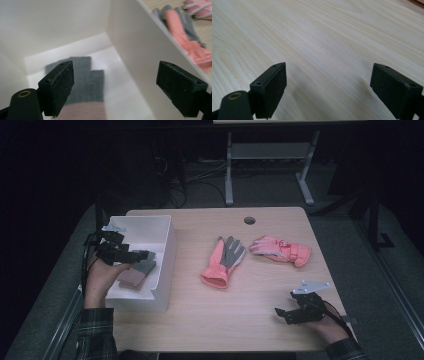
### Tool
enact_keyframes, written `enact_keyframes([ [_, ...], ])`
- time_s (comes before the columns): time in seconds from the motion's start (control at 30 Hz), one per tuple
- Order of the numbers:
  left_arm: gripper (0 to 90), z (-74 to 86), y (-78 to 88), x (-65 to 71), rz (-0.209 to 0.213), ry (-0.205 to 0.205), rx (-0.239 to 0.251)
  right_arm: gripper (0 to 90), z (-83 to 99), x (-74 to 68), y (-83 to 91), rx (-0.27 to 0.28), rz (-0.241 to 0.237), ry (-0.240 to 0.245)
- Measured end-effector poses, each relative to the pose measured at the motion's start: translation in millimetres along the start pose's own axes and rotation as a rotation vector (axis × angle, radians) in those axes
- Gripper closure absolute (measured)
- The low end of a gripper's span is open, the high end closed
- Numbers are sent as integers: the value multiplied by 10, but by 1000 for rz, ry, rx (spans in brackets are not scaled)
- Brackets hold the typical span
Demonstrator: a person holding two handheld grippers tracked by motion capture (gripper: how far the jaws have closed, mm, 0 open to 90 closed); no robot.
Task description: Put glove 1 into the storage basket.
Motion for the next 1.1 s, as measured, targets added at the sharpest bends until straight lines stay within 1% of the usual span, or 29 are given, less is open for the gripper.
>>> enact_keyframes([
  [0.03,142,-10,5,52,11,-11,2,133,0,0,0,0,0,0],
  [0.1,137,-35,5,179,49,-24,2,132,2,0,1,2,-1,-1],
  [0.13,135,-40,3,216,53,-36,-4,132,3,-1,2,1,-3,-4],
  [0.2,134,-55,-13,341,69,-54,-4,132,6,1,1,1,-3,-2],
  [0.23,133,-62,-16,443,83,-72,-8,132,3,0,7,1,-4,-7],
  [0.27,133,-69,-14,503,96,-82,-6,132,1,1,10,1,-3,-6],
  [0.3,132,-69,-14,503,96,-82,-6,132,1,1,10,1,-3,-6],
  [0.33,133,-76,-10,588,117,-91,-3,132,-7,-4,14,2,-3,-8],
  [0.37,133,-81,-8,641,129,-92,1,132,-7,-4,14,2,-3,-8],
  [0.4,134,-90,1,724,147,-104,8,132,-8,-6,13,2,-5,-2],
  [0.43,134,-102,12,844,178,-104,16,132,-9,-6,13,1,-5,-1],
  [0.47,134,-102,12,844,178,-104,16,132,-9,-6,13,1,-5,-1],
  [0.5,134,-109,21,961,192,-119,16,132,-13,-10,13,1,-5,-5],
  [0.53,134,-109,21,961,192,-119,16,132,-15,-14,16,1,-6,-7],
  [0.63,134,-115,15,1150,227,-138,17,132,-16,-19,18,2,-8,-9],
  [0.67,134,-117,-4,1246,238,-146,16,132,-13,-9,14,6,-6,0],
  [0.7,135,-117,-4,1246,238,-146,16,132,-13,-9,14,6,-6,0],
  [0.8,140,-127,-71,1430,254,-160,14,132,-13,-16,19,7,-12,-8],
  [0.87,146,-132,-126,1543,258,-174,15,132,-20,-25,25,8,-15,-16],
  [0.97,208,-123,-207,1709,282,-197,-2,132,-23,-32,27,6,-17,-15],
  [1.1,251,-110,-343,1900,277,-232,-19,132,-23,-33,22,9,-21,2],
])
Point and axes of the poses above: each handheld gripper's, and its own axes: y roughly backward along the jaws, z roughly out of its underside, x roughly to its right, the point moved 7 cm from there along -y, roughly forward along the jaws, and after that the axes turned 14 degrees about y, right-handed, at the moved point
